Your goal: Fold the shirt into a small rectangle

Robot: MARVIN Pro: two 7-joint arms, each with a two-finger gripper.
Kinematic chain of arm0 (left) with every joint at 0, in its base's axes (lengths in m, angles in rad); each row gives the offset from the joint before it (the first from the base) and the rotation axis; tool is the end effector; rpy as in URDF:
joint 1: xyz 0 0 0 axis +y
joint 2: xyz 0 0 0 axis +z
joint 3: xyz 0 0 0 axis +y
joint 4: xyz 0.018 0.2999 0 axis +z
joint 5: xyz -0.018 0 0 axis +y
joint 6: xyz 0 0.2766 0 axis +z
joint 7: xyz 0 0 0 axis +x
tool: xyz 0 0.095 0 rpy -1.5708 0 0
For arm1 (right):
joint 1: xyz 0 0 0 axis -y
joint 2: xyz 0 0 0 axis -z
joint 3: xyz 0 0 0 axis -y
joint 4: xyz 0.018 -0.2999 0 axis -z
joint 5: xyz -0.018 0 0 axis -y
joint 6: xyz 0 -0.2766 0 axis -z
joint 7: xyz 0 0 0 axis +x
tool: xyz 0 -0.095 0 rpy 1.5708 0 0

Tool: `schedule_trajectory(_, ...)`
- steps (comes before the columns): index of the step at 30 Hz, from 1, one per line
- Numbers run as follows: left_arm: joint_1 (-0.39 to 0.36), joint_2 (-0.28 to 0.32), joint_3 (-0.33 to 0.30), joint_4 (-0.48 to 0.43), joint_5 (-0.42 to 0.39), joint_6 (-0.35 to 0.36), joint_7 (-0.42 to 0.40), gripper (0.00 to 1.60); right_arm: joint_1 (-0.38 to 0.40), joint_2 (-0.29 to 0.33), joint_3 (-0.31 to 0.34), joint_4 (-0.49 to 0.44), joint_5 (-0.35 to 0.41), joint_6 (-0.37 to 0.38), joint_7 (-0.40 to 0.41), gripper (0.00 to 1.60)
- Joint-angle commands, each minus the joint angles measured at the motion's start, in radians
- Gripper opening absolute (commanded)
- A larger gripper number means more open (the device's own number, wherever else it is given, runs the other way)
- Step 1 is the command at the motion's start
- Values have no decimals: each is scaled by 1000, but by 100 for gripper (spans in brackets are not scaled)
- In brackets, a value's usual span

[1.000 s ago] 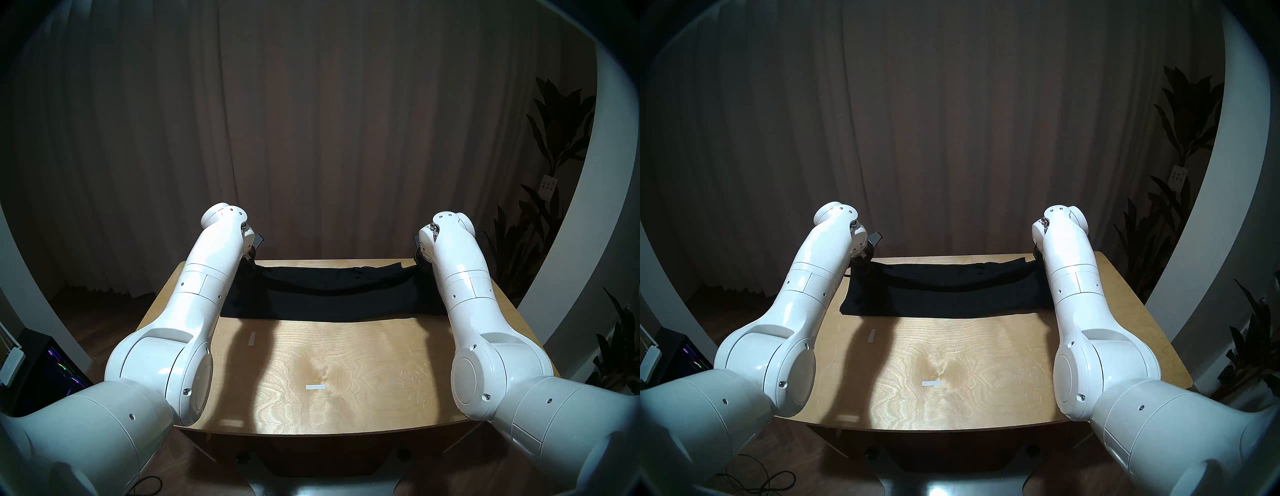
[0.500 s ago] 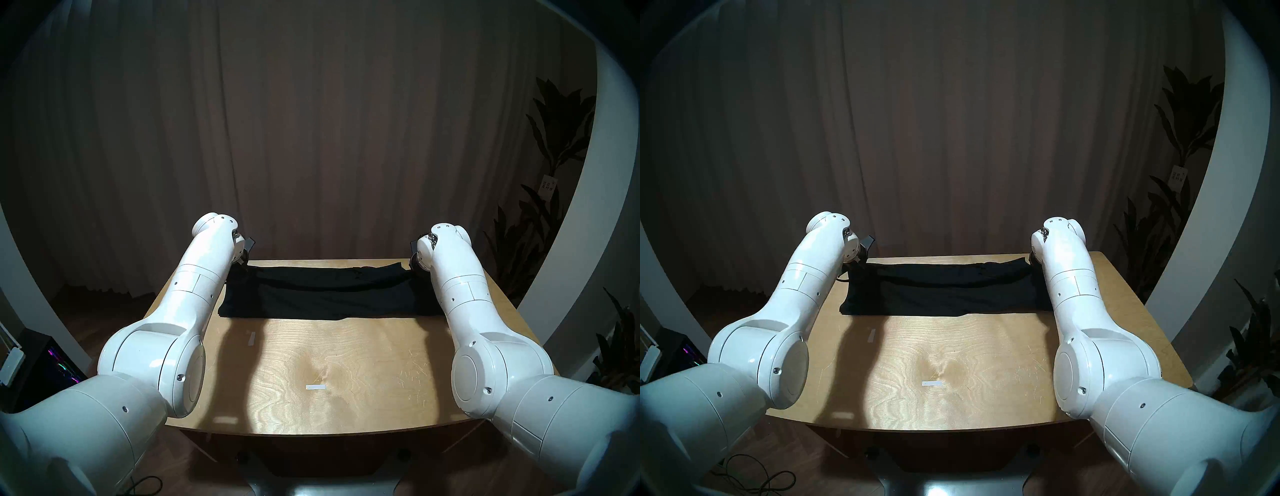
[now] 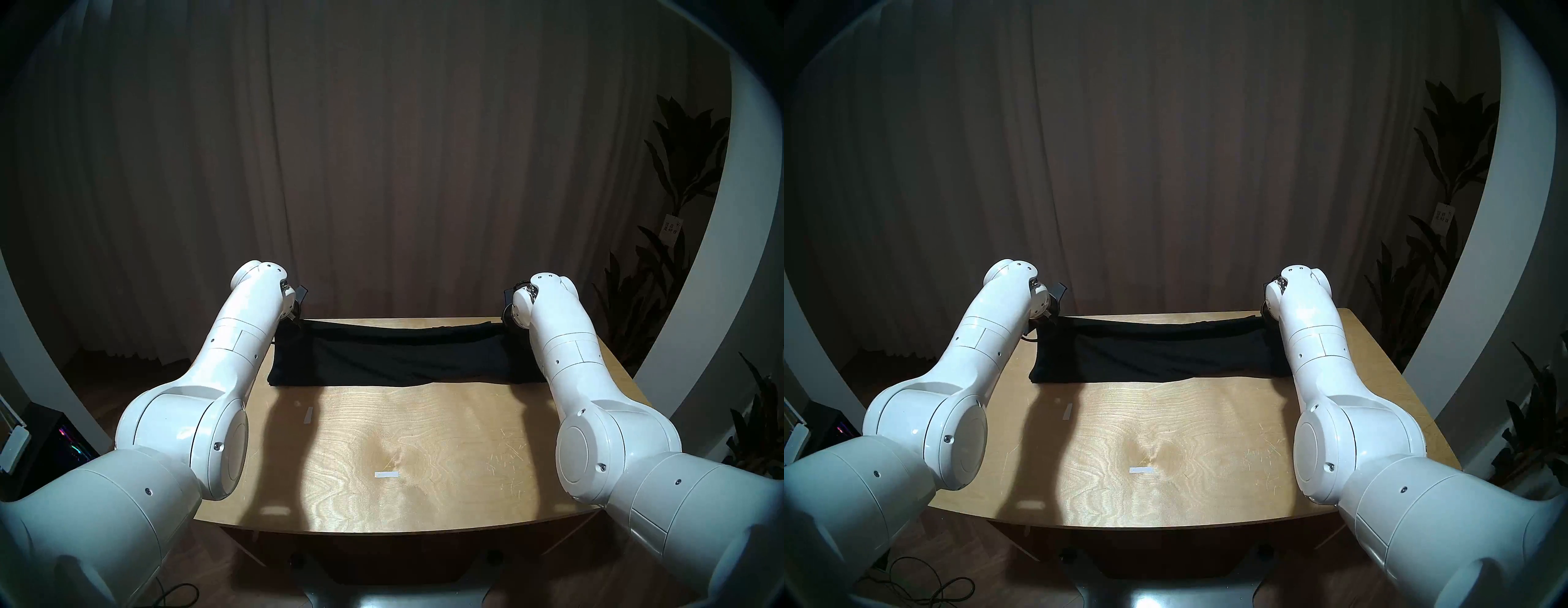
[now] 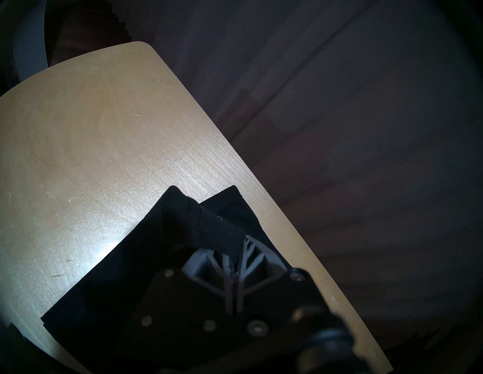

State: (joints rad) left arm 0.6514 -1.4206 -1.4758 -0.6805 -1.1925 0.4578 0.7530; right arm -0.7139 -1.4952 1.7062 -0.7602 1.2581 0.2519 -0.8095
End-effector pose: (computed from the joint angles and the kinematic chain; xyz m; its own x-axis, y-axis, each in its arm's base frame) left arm 0.5868 0.0732 -0.2458 0.3847 0.7905 0.4766 0.6362 -0.6012 0.4836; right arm 0.5776 -0.0767 -0.2546 0.0964 -0.9608 0.2601 -0.7154 -0.2486 -0.6530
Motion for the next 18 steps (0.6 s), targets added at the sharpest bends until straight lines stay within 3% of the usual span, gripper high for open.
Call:
schedule_trajectory(1, -57, -9, 11, 11, 12, -28, -41, 21, 56, 10, -4, 2, -3, -13, 45, 0)
schedule_trajectory(2, -57, -10, 12, 13, 13, -30, -44, 26, 57, 10, -4, 4, -3, -14, 47, 0)
schedule_trajectory(3, -59, -11, 16, 20, 15, -34, -49, 45, 59, 11, -5, 8, -3, -16, 53, 0)
schedule_trajectory(4, -60, -12, 18, 24, 16, -35, -52, 51, 60, 12, -5, 10, -3, -17, 55, 0)
schedule_trajectory(5, -62, -13, 20, 28, 18, -38, -56, 87, 61, 13, -6, 13, -3, -18, 59, 0)
schedule_trajectory(6, -64, -14, 22, 32, 19, -40, -59, 144, 61, 13, -6, 17, -3, -20, 62, 0)
schedule_trajectory(7, -67, -16, 24, 37, 21, -43, -63, 160, 62, 14, -6, 20, -3, -22, 66, 0)
schedule_trajectory(17, -98, -17, 38, 61, 36, -74, -101, 160, 72, 20, -15, 48, -6, -35, 102, 0)
schedule_trajectory(18, -100, -16, 39, 62, 38, -76, -104, 160, 74, 20, -16, 50, -7, -36, 106, 56)
